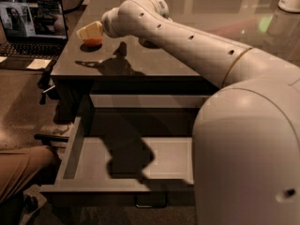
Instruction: Place orange into top drawer
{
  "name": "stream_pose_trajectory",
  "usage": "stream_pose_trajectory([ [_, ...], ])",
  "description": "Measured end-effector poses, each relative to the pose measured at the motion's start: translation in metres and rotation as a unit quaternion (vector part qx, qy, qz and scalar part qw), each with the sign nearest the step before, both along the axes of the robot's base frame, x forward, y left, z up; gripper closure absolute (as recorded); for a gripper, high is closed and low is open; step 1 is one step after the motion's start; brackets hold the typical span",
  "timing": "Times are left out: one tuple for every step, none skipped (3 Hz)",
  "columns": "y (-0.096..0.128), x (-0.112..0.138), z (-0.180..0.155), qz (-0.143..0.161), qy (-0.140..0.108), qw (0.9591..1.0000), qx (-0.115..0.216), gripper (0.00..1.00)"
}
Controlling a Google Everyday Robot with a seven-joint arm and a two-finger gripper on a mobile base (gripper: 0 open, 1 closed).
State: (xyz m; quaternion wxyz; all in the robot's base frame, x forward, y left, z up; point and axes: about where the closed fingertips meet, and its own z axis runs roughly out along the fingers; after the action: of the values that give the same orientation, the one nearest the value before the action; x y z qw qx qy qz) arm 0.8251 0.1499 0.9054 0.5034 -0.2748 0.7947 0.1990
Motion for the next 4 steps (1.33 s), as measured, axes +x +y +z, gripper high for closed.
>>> stream_pose_trajectory([
  [0.003, 0.016, -0.01, 0.017, -0.009, 0.9998, 0.005, 0.0],
  [0.012, 0.027, -0.018, 0.04, -0.013, 0.9991, 0.007, 0.0],
  [0.03, 0.033, -0.024, 0.067, -0.012, 0.9976, 0.01, 0.0],
  [0.044, 0.041, -0.033, 0.085, -0.007, 0.9963, 0.011, 0.0],
])
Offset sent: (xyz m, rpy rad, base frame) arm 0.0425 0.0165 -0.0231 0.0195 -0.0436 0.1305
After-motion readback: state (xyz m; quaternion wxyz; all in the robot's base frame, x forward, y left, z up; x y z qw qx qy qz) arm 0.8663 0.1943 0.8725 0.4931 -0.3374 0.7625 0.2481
